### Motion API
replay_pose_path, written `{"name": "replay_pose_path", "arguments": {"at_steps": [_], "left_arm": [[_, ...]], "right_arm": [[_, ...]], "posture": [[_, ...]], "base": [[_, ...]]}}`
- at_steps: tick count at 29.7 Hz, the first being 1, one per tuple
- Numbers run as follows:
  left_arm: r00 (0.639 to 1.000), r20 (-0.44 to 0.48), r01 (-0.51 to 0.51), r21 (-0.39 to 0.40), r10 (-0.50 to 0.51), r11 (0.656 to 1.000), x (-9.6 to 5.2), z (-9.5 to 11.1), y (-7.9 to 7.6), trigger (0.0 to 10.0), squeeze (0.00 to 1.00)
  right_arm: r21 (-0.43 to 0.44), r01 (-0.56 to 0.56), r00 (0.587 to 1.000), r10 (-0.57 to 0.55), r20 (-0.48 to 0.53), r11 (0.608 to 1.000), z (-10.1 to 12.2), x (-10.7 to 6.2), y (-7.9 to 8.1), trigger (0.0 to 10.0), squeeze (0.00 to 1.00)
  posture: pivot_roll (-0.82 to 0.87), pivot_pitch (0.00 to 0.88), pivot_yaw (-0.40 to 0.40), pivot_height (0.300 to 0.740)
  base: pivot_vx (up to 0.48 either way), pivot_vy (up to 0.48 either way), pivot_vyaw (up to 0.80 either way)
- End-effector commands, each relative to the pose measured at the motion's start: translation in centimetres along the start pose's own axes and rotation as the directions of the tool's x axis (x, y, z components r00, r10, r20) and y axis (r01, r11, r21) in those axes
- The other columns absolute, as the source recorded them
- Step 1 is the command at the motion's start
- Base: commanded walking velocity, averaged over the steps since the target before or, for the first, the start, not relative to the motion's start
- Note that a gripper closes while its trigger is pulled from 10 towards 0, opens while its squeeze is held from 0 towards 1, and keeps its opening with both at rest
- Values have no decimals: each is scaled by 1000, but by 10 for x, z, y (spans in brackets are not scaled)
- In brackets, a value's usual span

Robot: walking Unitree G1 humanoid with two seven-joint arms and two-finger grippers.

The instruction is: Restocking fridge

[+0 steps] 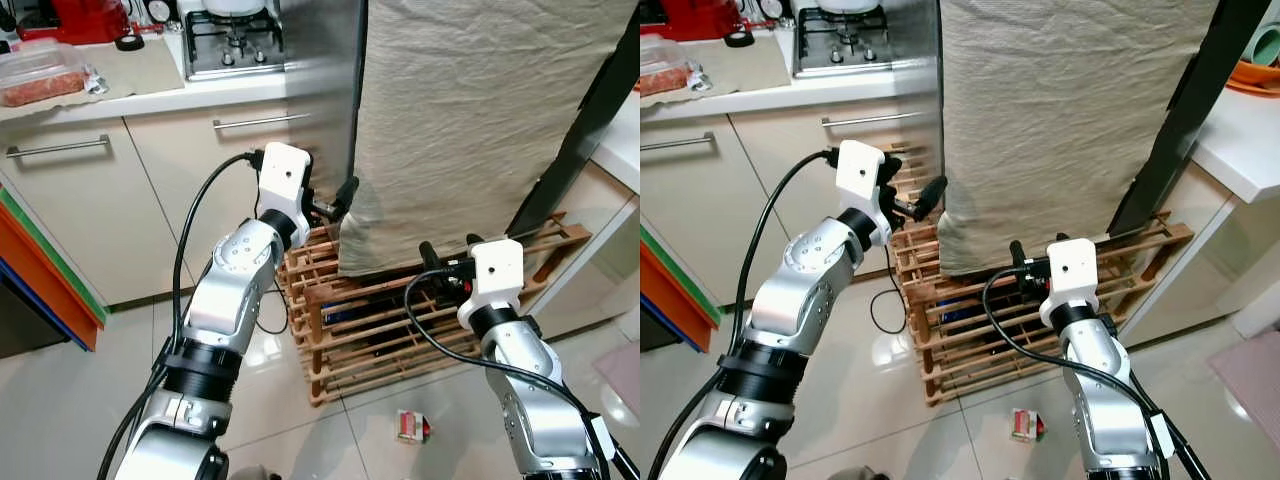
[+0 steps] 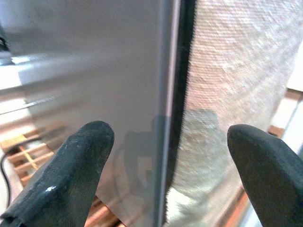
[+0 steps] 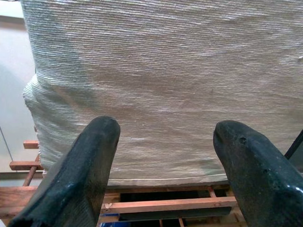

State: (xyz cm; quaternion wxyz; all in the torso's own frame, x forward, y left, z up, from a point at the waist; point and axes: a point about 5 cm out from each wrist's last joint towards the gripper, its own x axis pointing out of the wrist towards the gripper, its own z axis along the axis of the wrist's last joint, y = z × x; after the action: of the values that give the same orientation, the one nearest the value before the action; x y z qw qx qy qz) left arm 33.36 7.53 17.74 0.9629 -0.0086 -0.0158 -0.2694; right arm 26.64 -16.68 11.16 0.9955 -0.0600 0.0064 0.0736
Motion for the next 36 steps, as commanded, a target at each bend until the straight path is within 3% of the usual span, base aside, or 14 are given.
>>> {"name": "replay_pose_path", "arguments": {"at_steps": [1,11,22,36], "left_arm": [[999,4,34,2,-34,999,0,2,-6,10000,0],[996,1,94,23,-95,995,11,0,-20,10000,0],[996,4,90,21,-90,996,21,1,-17,10000,0],[984,22,176,-73,-175,982,20,7,-23,10000,0]], "right_arm": [[0,2,1000,-2,11,1000,2,3,-4,10000,0],[2,8,1000,-8,18,1000,5,9,-11,10000,0],[4,9,1000,-9,21,1000,6,8,-10,10000,0],[12,22,1000,-22,9,1000,2,6,-12,10000,0]], "posture": [[43,0,-9,740],[33,0,-25,740],[29,0,-25,740],[28,9,-18,740]], "base": [[0,0,0],[0,0,0],[0,0,0],[0,0,0]]}}
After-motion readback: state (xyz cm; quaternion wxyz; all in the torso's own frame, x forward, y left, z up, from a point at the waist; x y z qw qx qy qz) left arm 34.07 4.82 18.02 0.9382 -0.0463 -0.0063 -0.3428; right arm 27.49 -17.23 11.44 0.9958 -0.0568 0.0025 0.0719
